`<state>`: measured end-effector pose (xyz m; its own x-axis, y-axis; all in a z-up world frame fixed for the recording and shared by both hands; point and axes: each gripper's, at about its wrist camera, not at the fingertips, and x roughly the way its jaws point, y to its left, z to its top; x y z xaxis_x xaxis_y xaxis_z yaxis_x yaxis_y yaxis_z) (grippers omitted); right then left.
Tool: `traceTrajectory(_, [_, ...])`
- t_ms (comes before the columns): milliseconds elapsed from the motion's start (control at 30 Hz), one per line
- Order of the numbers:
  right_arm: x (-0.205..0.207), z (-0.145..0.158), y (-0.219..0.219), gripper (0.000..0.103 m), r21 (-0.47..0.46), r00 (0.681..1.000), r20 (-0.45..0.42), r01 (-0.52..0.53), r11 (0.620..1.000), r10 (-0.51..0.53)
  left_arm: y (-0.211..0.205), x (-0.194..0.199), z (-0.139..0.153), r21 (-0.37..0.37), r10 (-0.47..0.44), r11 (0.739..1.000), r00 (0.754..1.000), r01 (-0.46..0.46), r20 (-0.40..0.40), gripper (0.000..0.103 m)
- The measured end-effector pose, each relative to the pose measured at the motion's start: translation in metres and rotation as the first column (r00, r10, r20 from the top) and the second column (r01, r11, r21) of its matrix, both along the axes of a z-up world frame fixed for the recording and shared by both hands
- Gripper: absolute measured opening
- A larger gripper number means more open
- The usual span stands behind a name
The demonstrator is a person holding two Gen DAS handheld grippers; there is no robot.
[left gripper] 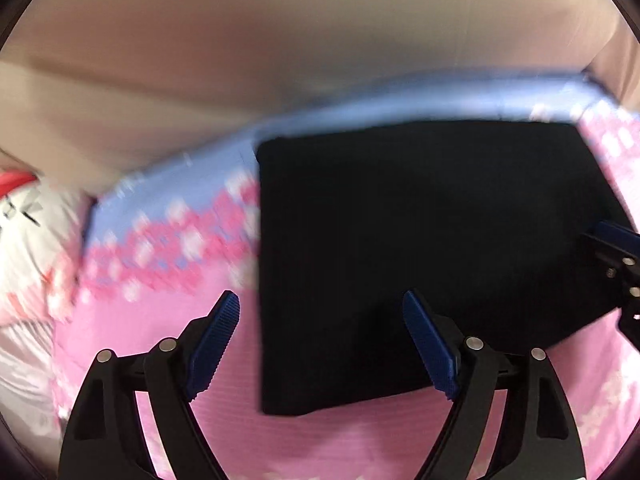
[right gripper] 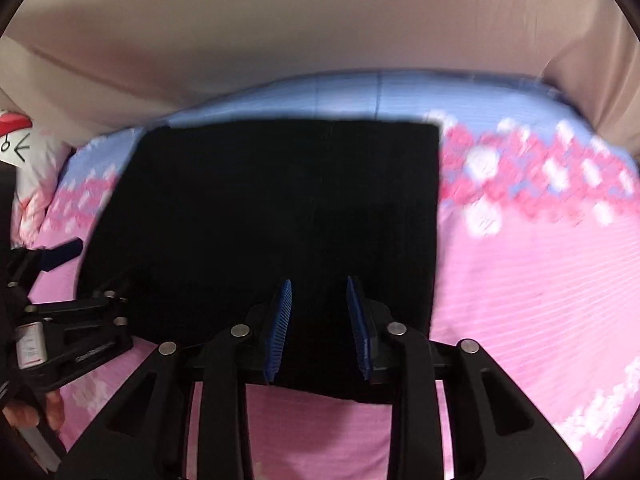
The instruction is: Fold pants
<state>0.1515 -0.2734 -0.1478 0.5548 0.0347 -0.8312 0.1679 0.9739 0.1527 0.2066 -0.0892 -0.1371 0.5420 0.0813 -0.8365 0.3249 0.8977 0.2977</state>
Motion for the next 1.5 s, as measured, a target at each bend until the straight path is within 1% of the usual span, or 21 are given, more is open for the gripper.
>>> traceTrajectory(33, [0.000, 0.004, 0.001, 0.028, 0.004, 1.000, -0.015, -0.002, 1.000, 0.002, 0.002, 0.004, -0.015, -0.004, 0.005, 1.000, 1.000, -0.005, -0.029, 0.085])
traceTrajectory(67, [-0.004, 0.015, 0.000, 0.028, 0.031, 1.000, -0.008, 0.006, 0.999, -0.006, 0.006, 0.003, -0.017, -0.018, 0.012, 1.000, 1.000, -0.012, 0.000, 0.089])
traceTrajectory(100, [-0.012, 0.027, 0.000, 0.029, 0.063, 1.000, 0.015, 0.019, 0.998, -0.020, 0.007, 0.001, -0.015, -0.018, 0.014, 1.000, 1.000, -0.014, 0.005, 0.090])
traceTrajectory(133, [-0.025, 0.043, -0.001, 0.029, 0.093, 0.998, 0.048, 0.039, 0.995, -0.043, 0.009, 0.000, -0.008, -0.004, 0.020, 1.000, 1.000, -0.020, -0.015, 0.089])
traceTrajectory(167, [-0.036, 0.056, -0.001, 0.032, 0.102, 0.995, 0.071, 0.055, 0.993, -0.063, 0.010, -0.001, -0.003, 0.012, 0.033, 0.999, 0.999, -0.032, -0.020, 0.088])
traceTrajectory(200, [-0.048, 0.068, 0.000, 0.040, 0.107, 0.992, 0.094, 0.069, 0.992, -0.079, 0.013, -0.007, 0.009, 0.023, 0.043, 0.999, 0.999, -0.043, -0.009, 0.088])
traceTrajectory(233, [-0.061, 0.080, 0.001, 0.059, 0.109, 0.989, 0.118, 0.082, 0.991, -0.094, 0.016, -0.014, 0.022, 0.018, 0.041, 0.999, 0.999, -0.041, 0.009, 0.088])
traceTrajectory(267, [-0.079, 0.093, 0.003, 0.067, 0.106, 0.983, 0.144, 0.097, 0.990, -0.112, 0.021, -0.025, 0.041, 0.011, 0.050, 0.999, 0.998, -0.050, 0.035, 0.088])
traceTrajectory(300, [-0.092, 0.104, 0.006, 0.072, 0.103, 0.979, 0.169, 0.100, 0.990, -0.117, 0.025, -0.031, 0.050, 0.008, 0.060, 0.998, 0.997, -0.061, 0.044, 0.088])
traceTrajectory(333, [-0.105, 0.114, 0.010, 0.074, 0.092, 0.976, 0.188, 0.095, 0.991, -0.111, 0.030, -0.044, 0.067, -0.004, 0.063, 0.998, 0.997, -0.063, 0.050, 0.088])
traceTrajectory(400, [-0.122, 0.126, 0.016, 0.078, 0.069, 0.975, 0.196, 0.087, 0.994, -0.099, 0.036, -0.062, 0.086, -0.009, 0.072, 0.997, 0.995, -0.071, 0.073, 0.089])
traceTrajectory(467, [-0.138, 0.135, 0.020, 0.083, 0.053, 0.974, 0.209, 0.082, 0.995, -0.092, 0.042, -0.084, 0.107, -0.007, 0.085, 0.996, 0.990, -0.085, 0.110, 0.092])
traceTrajectory(567, [-0.153, 0.143, 0.023, 0.084, 0.057, 0.973, 0.217, 0.073, 0.996, -0.083, 0.047, -0.109, 0.129, -0.007, 0.093, 0.996, 0.984, -0.093, 0.149, 0.092])
traceTrajectory(733, [-0.164, 0.145, 0.024, 0.084, 0.067, 0.972, 0.223, 0.061, 0.996, -0.075, 0.055, -0.133, 0.144, -0.011, 0.114, 0.993, 0.978, -0.114, 0.174, 0.092])
traceTrajectory(800, [-0.166, 0.145, 0.025, 0.084, 0.069, 0.971, 0.225, 0.062, 0.996, -0.076, 0.056, -0.137, 0.146, -0.010, 0.122, 0.993, 0.978, -0.122, 0.168, 0.092])
traceTrajectory(933, [-0.170, 0.146, 0.029, 0.084, 0.070, 0.970, 0.234, 0.051, 0.996, -0.066, 0.056, -0.149, 0.151, -0.007, 0.119, 0.993, 0.974, -0.120, 0.192, 0.092])
traceTrajectory(1067, [-0.172, 0.145, 0.034, 0.084, 0.074, 0.970, 0.236, 0.039, 0.997, -0.056, 0.056, -0.157, 0.155, -0.017, 0.119, 0.993, 0.975, -0.118, 0.190, 0.092])
traceTrajectory(1367, [-0.176, 0.145, 0.040, 0.084, 0.074, 0.969, 0.240, 0.035, 0.997, -0.052, 0.058, -0.160, 0.155, -0.012, 0.127, 0.992, 0.973, -0.127, 0.191, 0.092])
traceTrajectory(1500, [-0.176, 0.144, 0.040, 0.084, 0.074, 0.970, 0.236, 0.035, 0.997, -0.052, 0.058, -0.162, 0.155, -0.002, 0.130, 0.991, 0.968, -0.133, 0.215, 0.092])
